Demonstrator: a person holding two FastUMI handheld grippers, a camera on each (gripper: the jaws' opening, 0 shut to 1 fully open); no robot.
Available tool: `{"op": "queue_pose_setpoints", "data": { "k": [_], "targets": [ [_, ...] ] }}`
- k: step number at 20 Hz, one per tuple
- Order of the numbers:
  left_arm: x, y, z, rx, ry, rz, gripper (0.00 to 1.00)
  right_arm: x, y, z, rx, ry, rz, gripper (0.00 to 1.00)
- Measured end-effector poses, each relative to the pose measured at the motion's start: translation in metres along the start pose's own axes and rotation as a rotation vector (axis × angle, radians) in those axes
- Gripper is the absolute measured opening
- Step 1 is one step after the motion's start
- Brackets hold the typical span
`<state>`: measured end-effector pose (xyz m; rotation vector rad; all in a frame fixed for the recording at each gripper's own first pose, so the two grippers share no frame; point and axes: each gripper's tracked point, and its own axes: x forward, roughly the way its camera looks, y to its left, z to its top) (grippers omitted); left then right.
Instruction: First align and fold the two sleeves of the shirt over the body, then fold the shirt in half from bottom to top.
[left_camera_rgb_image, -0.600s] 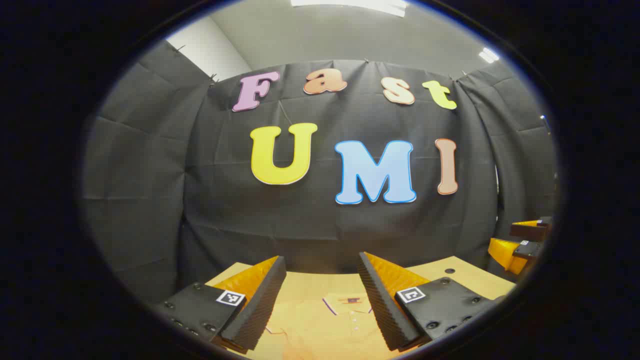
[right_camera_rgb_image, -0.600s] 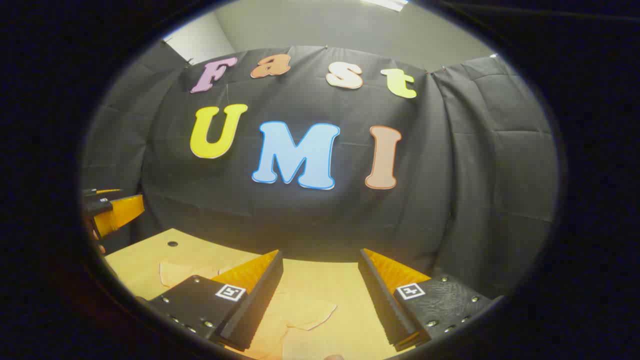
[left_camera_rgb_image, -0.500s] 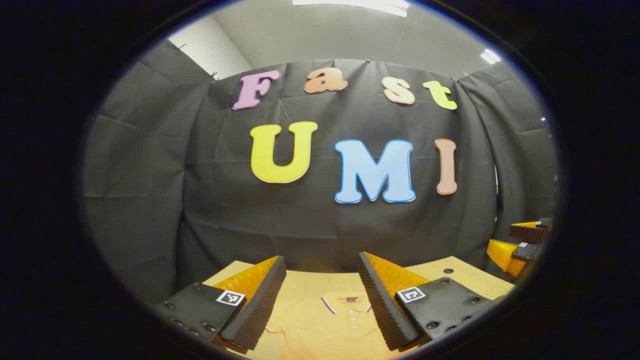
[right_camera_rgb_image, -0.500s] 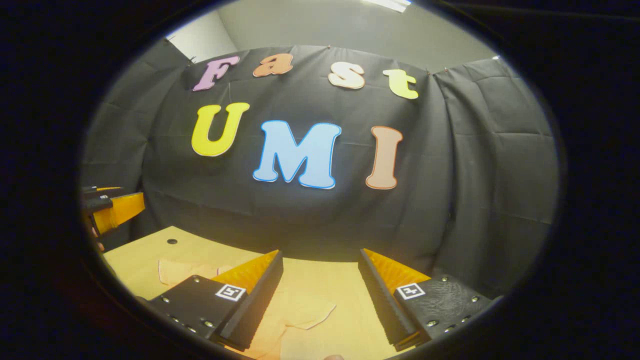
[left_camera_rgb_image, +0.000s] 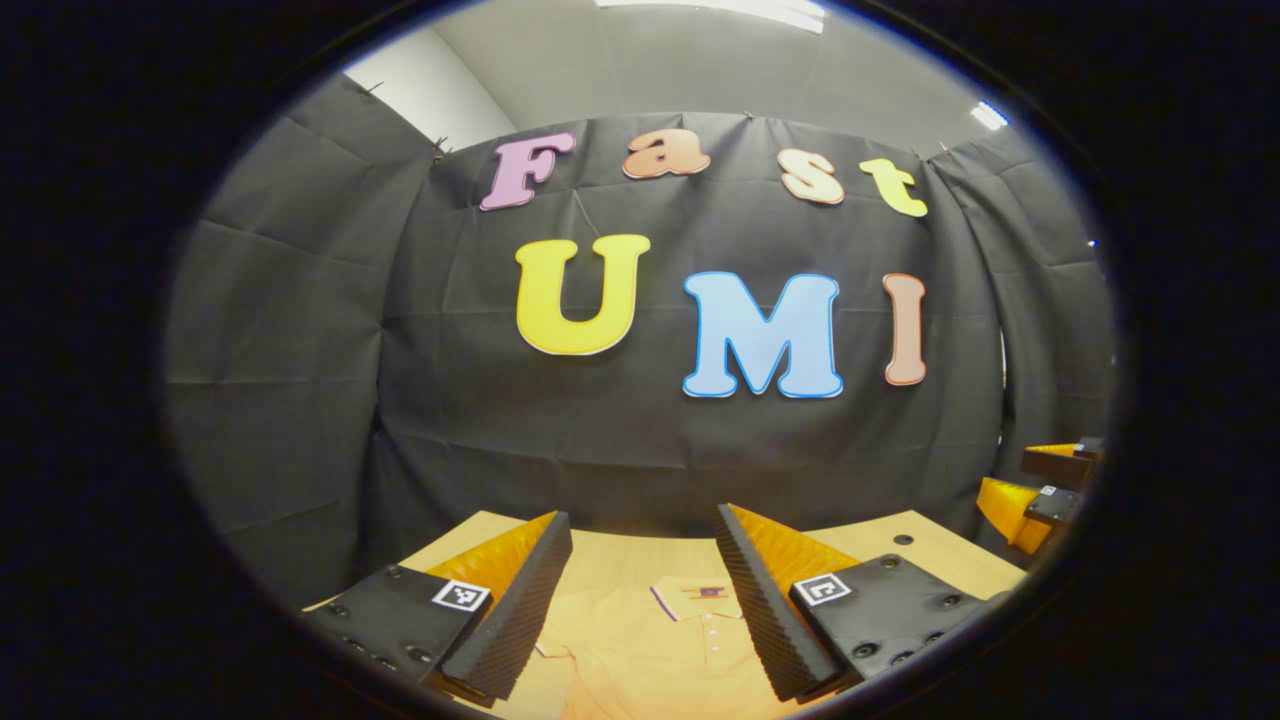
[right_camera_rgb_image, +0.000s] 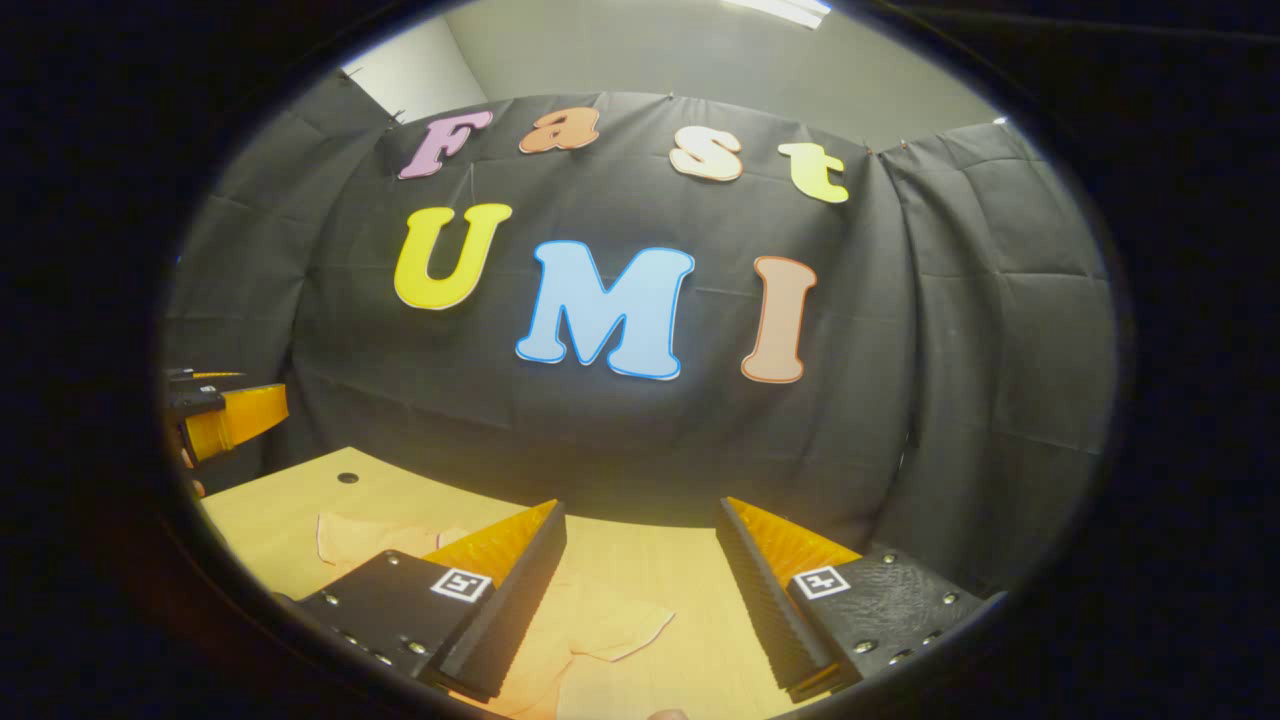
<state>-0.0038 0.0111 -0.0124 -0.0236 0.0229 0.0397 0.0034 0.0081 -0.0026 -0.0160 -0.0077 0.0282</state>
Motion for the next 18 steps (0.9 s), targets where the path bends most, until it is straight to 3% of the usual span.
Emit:
{"op": "queue_pose_setpoints", "data": {
  "k": [9, 18],
  "targets": [
    [0.001, 0.001, -0.012, 0.011, 0.028, 0.012, 0.96, 0.022, 0.0, -0.029, 0.044, 0.076, 0.02, 0.94],
    [-0.002, 0.004, -0.032, 0.029, 0.056, 0.029, 0.95, 0.068, -0.006, -0.105, 0.084, 0.25, 0.034, 0.94]
  ]
}}
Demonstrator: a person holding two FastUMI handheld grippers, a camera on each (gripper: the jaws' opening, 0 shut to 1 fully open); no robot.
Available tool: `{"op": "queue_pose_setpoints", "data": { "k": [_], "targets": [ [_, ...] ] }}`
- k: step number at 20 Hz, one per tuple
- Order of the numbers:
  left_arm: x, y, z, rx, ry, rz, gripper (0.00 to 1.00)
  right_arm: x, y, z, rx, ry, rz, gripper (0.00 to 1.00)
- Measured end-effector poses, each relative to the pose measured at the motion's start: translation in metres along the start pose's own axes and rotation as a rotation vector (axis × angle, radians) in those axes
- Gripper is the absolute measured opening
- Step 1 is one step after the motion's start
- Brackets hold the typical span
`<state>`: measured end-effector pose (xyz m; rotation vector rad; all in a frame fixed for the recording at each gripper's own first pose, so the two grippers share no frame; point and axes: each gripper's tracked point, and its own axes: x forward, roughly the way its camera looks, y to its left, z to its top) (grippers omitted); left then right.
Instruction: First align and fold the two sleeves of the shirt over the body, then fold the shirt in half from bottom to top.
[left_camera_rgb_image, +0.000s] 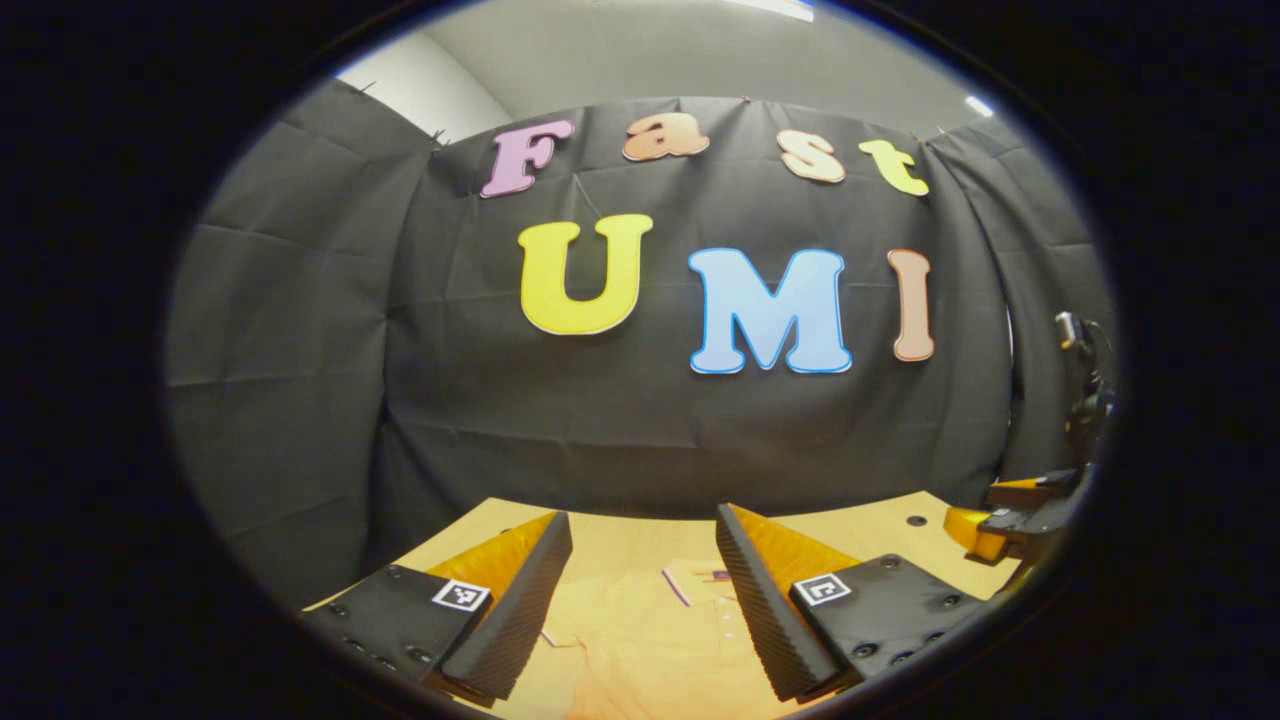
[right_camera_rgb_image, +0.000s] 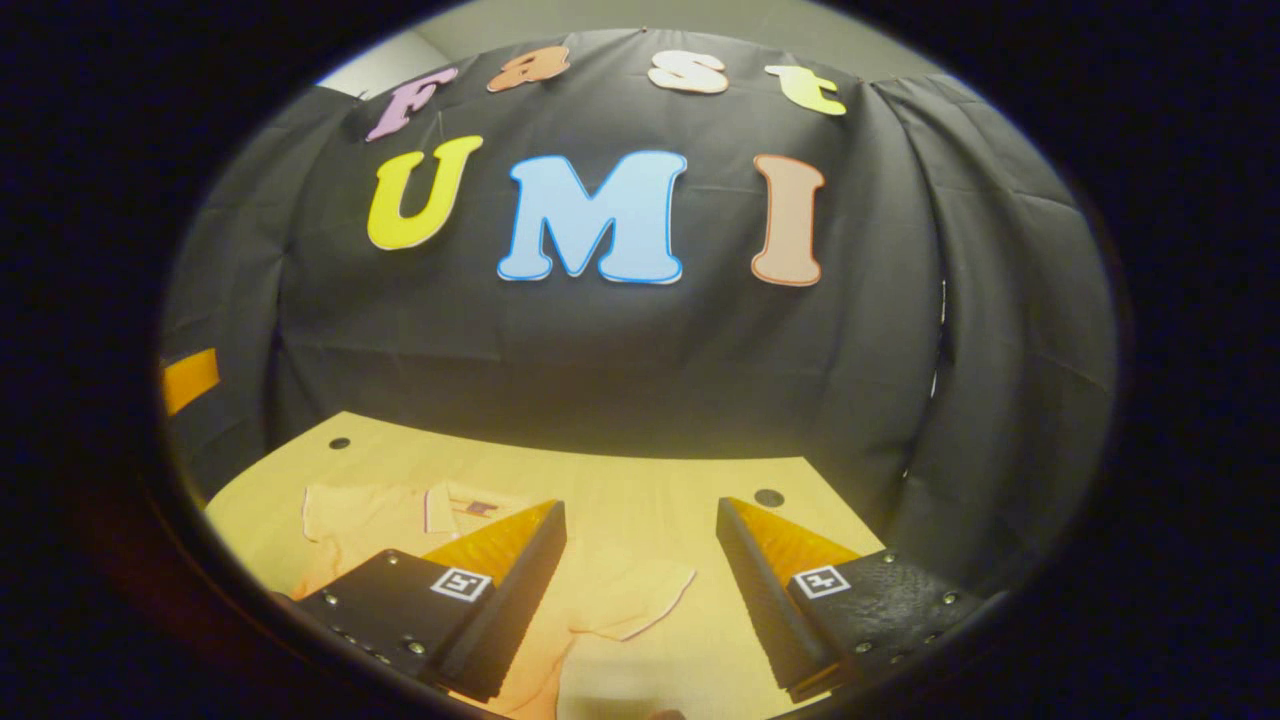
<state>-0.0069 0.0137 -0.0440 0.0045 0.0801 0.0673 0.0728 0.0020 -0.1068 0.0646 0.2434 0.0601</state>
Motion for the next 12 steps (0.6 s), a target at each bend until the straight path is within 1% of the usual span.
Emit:
{"op": "queue_pose_setpoints", "data": {
  "k": [6, 9, 12],
  "targets": [
    [-0.003, 0.001, -0.013, 0.016, 0.024, 0.008, 0.95, 0.041, -0.007, -0.045, 0.046, 0.138, -0.001, 0.94],
    [0.001, 0.003, -0.019, 0.012, 0.037, 0.008, 0.94, 0.057, -0.012, -0.063, 0.056, 0.192, -0.002, 0.94],
    [0.004, 0.002, -0.024, 0.007, 0.049, 0.006, 0.94, 0.079, -0.014, -0.085, 0.091, 0.259, -0.004, 0.95]
  ]
}}
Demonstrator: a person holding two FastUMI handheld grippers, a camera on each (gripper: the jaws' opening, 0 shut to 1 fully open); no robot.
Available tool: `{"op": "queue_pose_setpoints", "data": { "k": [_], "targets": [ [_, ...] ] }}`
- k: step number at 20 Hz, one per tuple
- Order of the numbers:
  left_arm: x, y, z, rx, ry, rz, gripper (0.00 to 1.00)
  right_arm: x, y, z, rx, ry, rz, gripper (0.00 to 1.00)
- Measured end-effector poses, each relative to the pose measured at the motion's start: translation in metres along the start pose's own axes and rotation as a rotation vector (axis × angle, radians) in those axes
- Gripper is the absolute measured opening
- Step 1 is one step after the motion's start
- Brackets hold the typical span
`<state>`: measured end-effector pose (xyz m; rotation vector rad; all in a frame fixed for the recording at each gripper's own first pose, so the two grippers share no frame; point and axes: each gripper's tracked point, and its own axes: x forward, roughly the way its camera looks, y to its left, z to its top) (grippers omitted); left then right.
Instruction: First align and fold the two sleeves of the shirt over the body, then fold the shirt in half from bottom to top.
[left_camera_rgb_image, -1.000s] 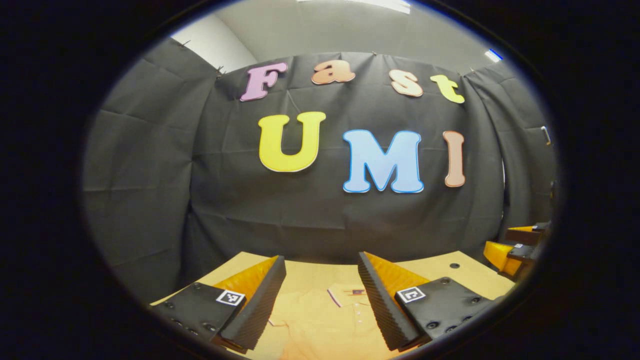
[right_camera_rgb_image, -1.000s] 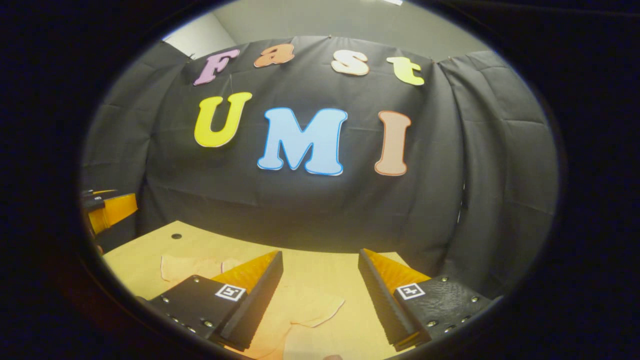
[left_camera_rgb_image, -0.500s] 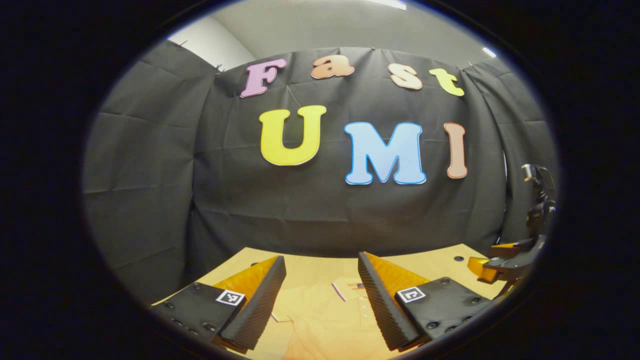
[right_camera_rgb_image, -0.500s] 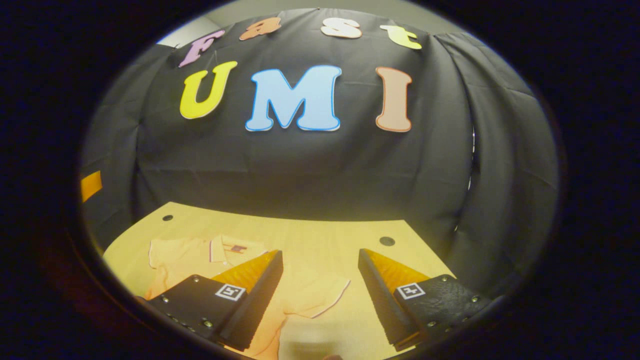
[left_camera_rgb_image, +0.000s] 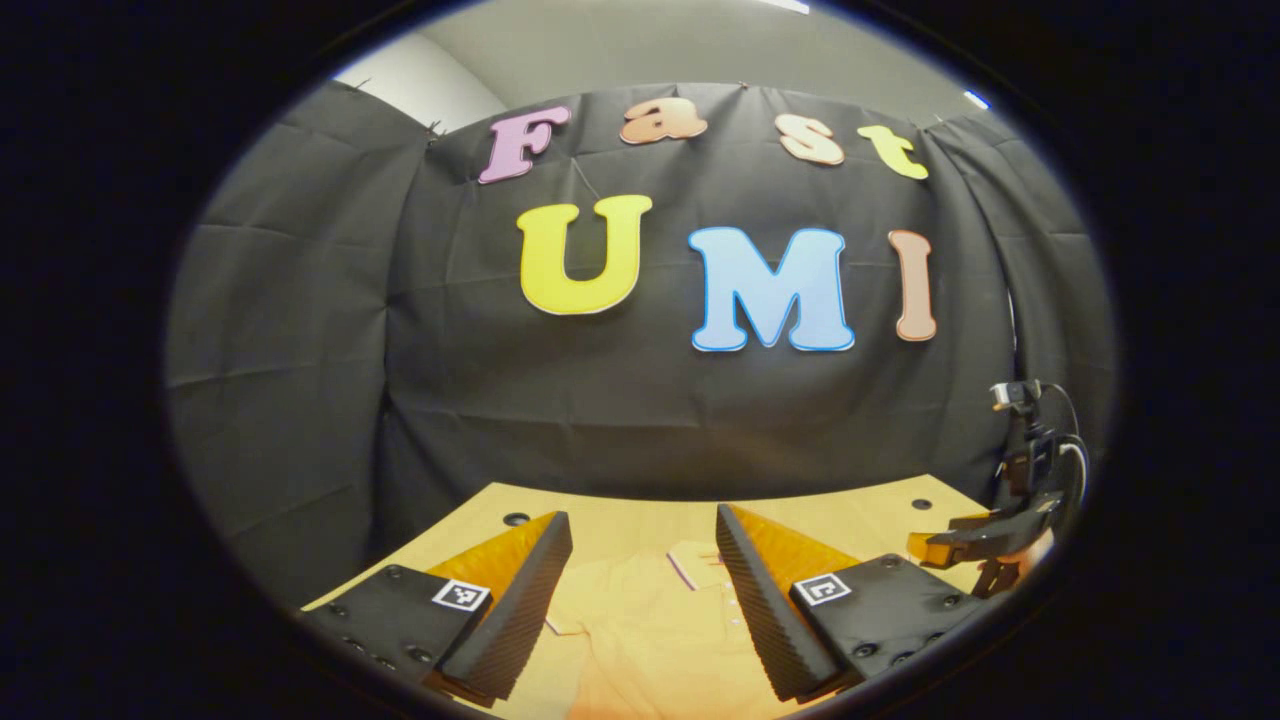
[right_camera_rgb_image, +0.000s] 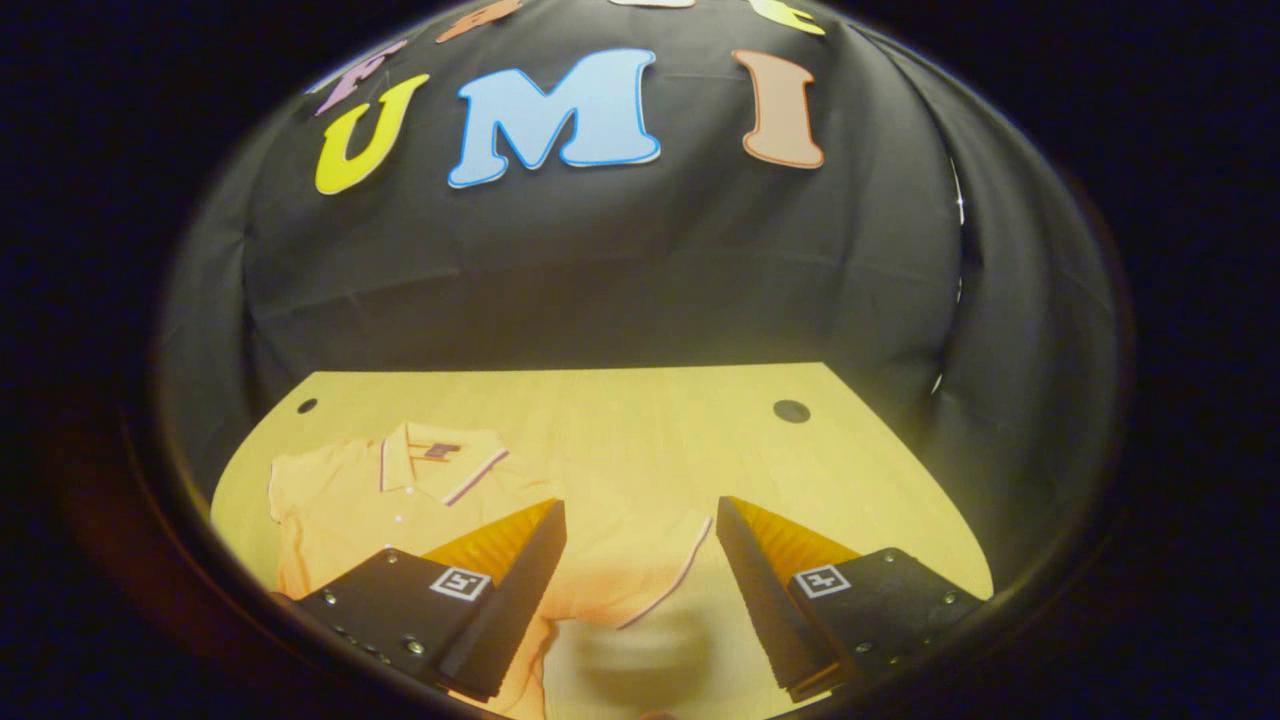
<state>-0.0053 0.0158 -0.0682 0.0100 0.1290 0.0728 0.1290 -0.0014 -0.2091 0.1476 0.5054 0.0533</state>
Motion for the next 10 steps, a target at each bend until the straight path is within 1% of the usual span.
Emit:
{"op": "queue_pose_setpoints", "data": {
  "k": [5, 10],
  "targets": [
    [0.001, 0.003, -0.006, 0.011, 0.011, 0.006, 0.96, 0.039, -0.008, -0.028, 0.031, 0.106, -0.029, 0.94],
    [-0.003, 0.007, -0.012, 0.01, 0.024, 0.022, 0.95, 0.071, -0.019, -0.05, 0.078, 0.183, -0.063, 0.95]
  ]
}}
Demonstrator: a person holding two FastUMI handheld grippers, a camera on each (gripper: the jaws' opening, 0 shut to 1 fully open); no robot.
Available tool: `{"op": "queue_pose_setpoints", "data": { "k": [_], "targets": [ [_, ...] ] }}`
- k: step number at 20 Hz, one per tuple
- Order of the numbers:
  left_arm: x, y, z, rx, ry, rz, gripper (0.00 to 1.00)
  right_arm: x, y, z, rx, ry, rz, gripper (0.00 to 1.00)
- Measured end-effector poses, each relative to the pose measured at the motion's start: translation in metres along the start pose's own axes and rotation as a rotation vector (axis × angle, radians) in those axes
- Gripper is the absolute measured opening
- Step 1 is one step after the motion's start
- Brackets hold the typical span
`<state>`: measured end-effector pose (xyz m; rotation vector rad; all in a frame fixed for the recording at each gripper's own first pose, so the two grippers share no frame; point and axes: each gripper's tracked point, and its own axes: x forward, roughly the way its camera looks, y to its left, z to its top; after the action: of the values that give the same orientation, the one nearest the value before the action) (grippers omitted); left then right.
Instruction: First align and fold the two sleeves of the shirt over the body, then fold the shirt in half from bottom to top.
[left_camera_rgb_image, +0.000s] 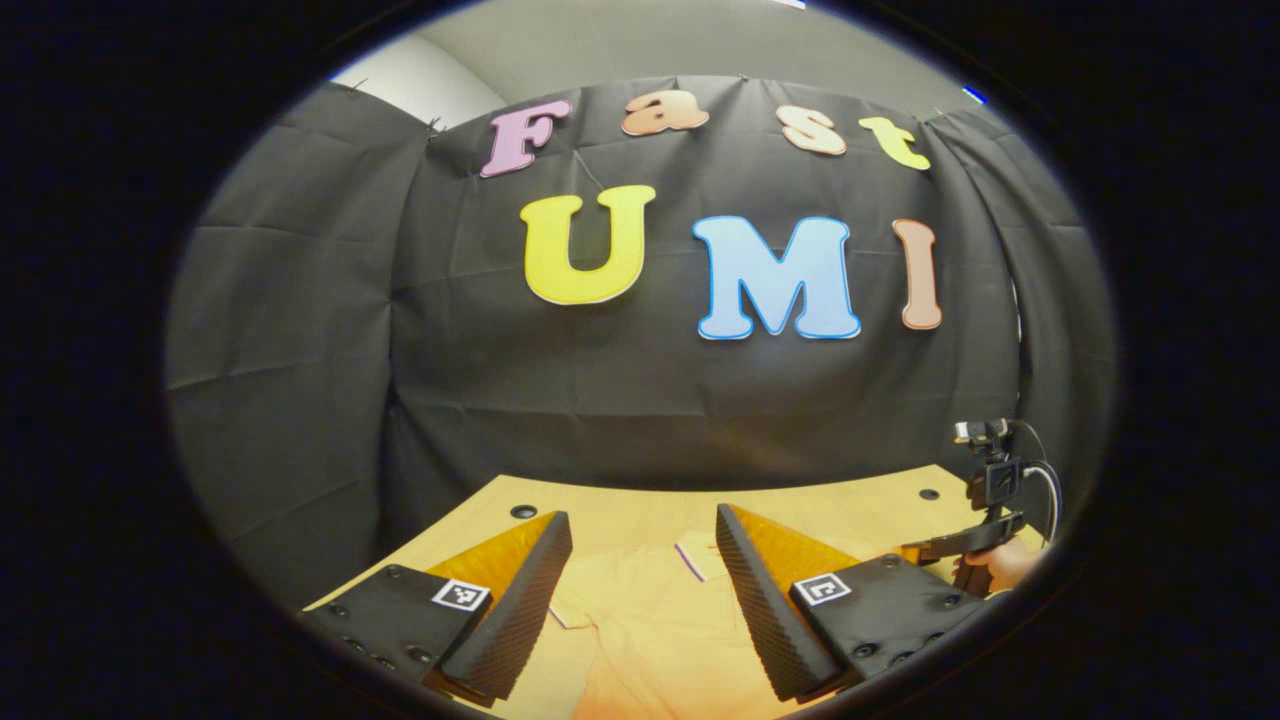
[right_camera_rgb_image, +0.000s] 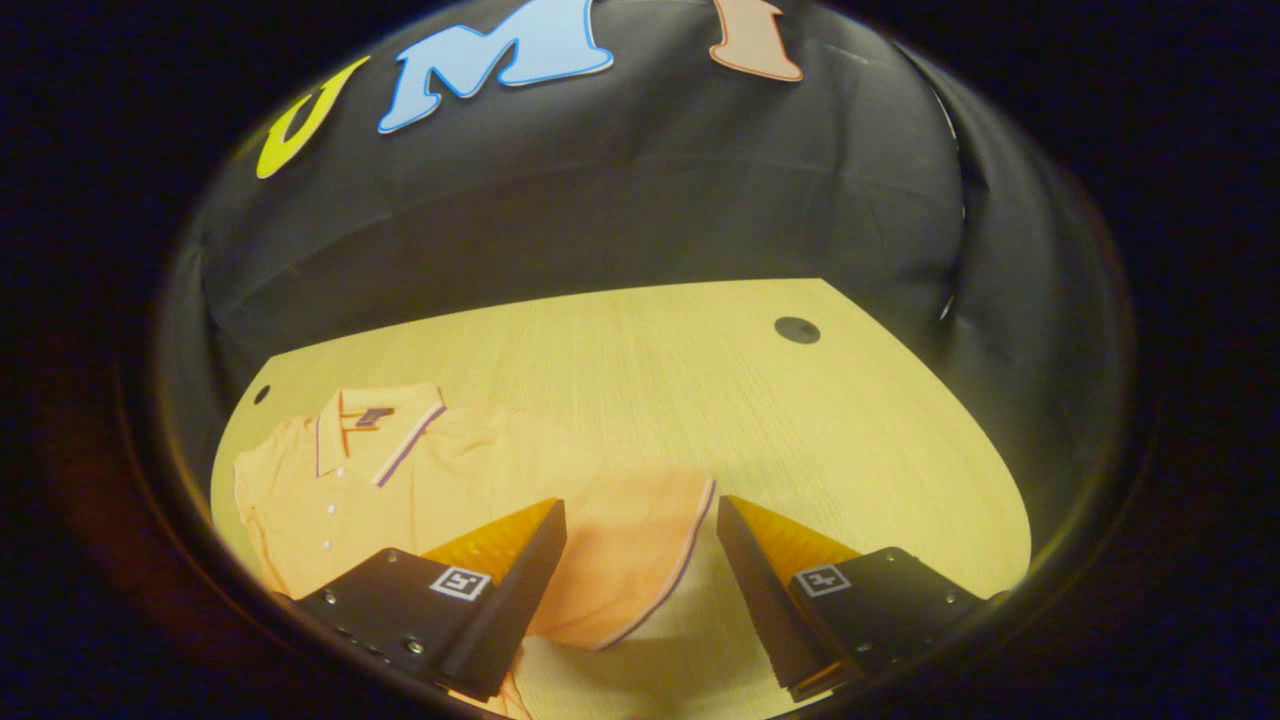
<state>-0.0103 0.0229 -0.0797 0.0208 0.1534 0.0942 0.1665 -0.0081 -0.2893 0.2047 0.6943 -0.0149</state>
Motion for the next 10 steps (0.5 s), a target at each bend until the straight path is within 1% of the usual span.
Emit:
{"op": "queue_pose_setpoints", "data": {
  "k": [3, 8, 10],
  "targets": [
    [-0.001, 0.002, -0.002, 0.002, 0.006, 0.011, 0.96, 0.013, -0.004, -0.01, 0.014, 0.045, -0.02, 0.95],
    [-0.003, 0.005, -0.004, -0.004, 0.008, 0.03, 0.96, 0.019, -0.003, -0.015, -0.011, 0.05, -0.03, 0.95],
    [-0.005, 0.006, -0.004, -0.005, 0.007, 0.037, 0.96, 0.02, -0.002, -0.013, -0.007, 0.046, -0.028, 0.92]
  ]
}}
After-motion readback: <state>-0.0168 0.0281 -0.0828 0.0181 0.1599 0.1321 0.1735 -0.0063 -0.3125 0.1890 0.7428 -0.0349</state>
